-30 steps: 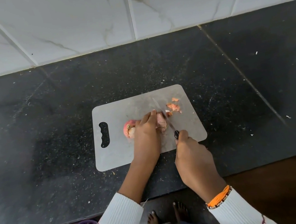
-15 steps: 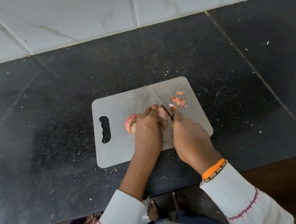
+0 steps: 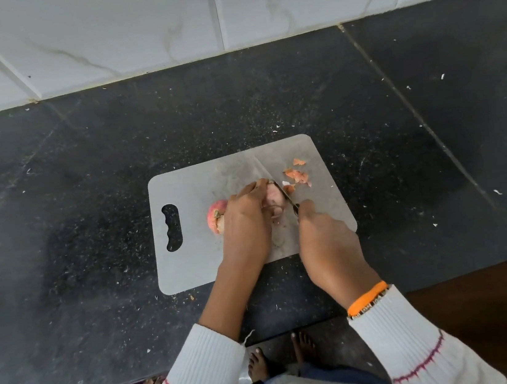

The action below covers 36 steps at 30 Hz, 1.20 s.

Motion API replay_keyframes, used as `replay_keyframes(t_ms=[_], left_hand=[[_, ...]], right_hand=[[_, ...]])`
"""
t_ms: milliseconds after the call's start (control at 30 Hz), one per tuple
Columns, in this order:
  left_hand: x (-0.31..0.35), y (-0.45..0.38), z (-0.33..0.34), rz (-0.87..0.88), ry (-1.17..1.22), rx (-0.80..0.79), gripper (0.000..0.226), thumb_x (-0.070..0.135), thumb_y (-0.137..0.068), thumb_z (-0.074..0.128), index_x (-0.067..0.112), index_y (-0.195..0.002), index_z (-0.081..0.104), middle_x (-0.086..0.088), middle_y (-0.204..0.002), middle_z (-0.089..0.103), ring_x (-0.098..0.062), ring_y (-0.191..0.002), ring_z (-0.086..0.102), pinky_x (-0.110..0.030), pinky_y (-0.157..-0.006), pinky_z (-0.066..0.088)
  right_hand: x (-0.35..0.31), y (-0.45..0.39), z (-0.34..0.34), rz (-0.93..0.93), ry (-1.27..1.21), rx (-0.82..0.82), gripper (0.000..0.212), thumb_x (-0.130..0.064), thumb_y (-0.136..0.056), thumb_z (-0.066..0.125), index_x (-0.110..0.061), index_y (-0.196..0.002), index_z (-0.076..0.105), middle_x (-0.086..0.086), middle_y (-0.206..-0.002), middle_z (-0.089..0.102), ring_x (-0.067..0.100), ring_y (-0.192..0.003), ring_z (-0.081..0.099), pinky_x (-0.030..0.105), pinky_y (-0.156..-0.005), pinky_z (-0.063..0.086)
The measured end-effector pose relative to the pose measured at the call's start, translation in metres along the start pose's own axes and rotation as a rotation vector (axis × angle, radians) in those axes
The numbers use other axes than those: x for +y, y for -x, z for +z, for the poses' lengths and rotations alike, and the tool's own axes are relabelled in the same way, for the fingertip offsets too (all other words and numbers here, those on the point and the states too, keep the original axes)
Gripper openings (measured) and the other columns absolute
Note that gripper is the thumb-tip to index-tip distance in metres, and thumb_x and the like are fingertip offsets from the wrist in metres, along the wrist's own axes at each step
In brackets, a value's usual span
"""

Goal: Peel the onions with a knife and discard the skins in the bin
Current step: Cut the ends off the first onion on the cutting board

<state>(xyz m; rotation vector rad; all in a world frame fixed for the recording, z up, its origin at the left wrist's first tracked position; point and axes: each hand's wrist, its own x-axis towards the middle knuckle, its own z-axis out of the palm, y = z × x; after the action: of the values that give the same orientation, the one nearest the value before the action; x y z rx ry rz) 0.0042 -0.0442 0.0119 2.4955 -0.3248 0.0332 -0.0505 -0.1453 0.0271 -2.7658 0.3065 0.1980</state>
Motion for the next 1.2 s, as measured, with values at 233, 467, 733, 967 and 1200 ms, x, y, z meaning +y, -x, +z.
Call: replay_keyframes(t_ms=[233,467,733,967,1200], left_hand=[[0.001,0.0,0.001,-0.078,0.227,-0.024,0.03,-0.004,-0.091,0.047,0.0,-0.118,0.06,0.0,-0.097,0.063,0.007,-0.08,0.059,-0.002,-0.074,0.038],[-0.005,0.004,0.002,-0.056,0.115,0.025,0.028,-0.001,-0.089,0.052,0.003,-0.114,0.064,-0.01,-0.109,0.068,-0.02,-0.099,0.06,-0.008,-0.087,0.032],[0.006,0.004,-0.004,-0.14,0.09,-0.001,0.037,-0.004,-0.078,0.06,0.008,-0.113,0.063,-0.007,-0.106,0.067,-0.015,-0.091,0.058,-0.008,-0.069,0.031],[0.008,0.01,-0.007,-0.126,0.054,-0.026,0.039,0.001,-0.076,0.064,0.007,-0.112,0.049,-0.011,-0.091,0.063,-0.016,-0.074,0.045,-0.025,-0.059,0.032],[0.007,0.012,-0.003,0.012,0.079,-0.114,0.047,-0.002,-0.073,0.065,0.006,-0.114,0.043,-0.013,-0.106,0.059,-0.024,-0.083,0.057,-0.02,-0.061,0.033]], right_hand=[[0.005,-0.004,0.002,-0.013,-0.04,-0.019,0.023,-0.012,-0.098,0.034,-0.013,-0.12,0.036,0.01,-0.103,0.06,0.029,-0.092,0.06,0.035,-0.07,0.041],[0.005,-0.018,0.01,0.031,-0.092,-0.13,0.028,-0.017,-0.099,0.028,-0.013,-0.125,0.037,0.012,-0.114,0.057,0.03,-0.103,0.057,0.038,-0.08,0.041],[0.021,-0.026,0.002,0.026,-0.093,-0.028,0.028,-0.014,-0.099,0.032,-0.006,-0.125,0.038,0.016,-0.106,0.061,0.032,-0.095,0.06,0.033,-0.068,0.037],[0.019,-0.036,0.002,0.141,-0.622,0.08,0.023,-0.021,-0.094,0.051,-0.008,-0.112,0.055,0.008,-0.103,0.063,0.022,-0.094,0.059,0.029,-0.076,0.044],[0.021,-0.054,0.008,0.153,-0.878,-0.011,0.024,-0.012,-0.087,0.062,-0.016,-0.111,0.061,0.0,-0.106,0.066,0.014,-0.103,0.06,0.035,-0.094,0.049]])
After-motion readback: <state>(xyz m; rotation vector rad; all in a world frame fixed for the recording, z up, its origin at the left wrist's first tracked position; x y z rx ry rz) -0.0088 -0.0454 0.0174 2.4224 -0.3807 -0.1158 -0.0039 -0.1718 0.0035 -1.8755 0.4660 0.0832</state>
